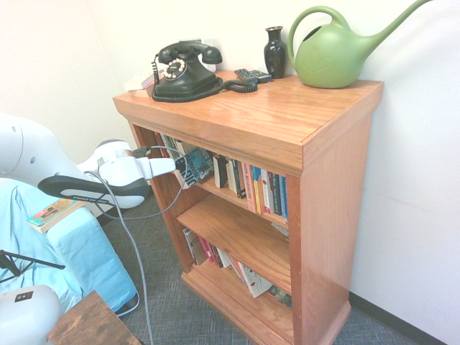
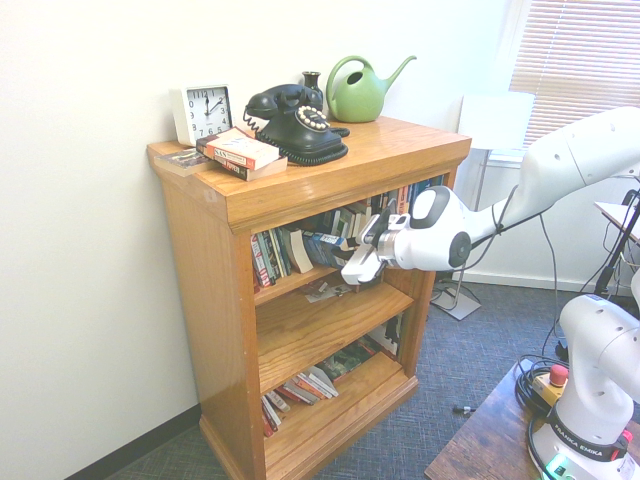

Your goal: Put the book on the shelf

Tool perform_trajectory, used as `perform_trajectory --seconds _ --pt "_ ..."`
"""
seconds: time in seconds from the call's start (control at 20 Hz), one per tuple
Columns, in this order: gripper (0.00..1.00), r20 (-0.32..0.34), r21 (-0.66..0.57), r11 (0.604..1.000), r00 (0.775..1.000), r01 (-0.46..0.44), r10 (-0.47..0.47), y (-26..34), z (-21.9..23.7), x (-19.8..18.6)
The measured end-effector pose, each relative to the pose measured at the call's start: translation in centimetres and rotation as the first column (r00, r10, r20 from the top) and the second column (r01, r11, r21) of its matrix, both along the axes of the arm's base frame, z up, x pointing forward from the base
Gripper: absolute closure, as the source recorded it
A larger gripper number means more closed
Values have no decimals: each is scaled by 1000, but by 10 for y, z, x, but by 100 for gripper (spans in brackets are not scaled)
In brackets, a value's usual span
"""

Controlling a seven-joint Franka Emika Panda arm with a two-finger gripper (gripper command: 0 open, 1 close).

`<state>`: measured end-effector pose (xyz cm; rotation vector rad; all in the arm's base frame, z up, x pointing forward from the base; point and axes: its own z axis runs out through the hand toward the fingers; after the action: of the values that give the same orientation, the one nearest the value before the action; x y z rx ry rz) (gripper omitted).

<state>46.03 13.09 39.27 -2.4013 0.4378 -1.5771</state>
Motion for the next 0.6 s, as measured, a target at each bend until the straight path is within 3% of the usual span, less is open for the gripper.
perform_trajectory --seconds 0.6 --pt "100 27 -40 999 1000 -15 16 -1 -22 44"
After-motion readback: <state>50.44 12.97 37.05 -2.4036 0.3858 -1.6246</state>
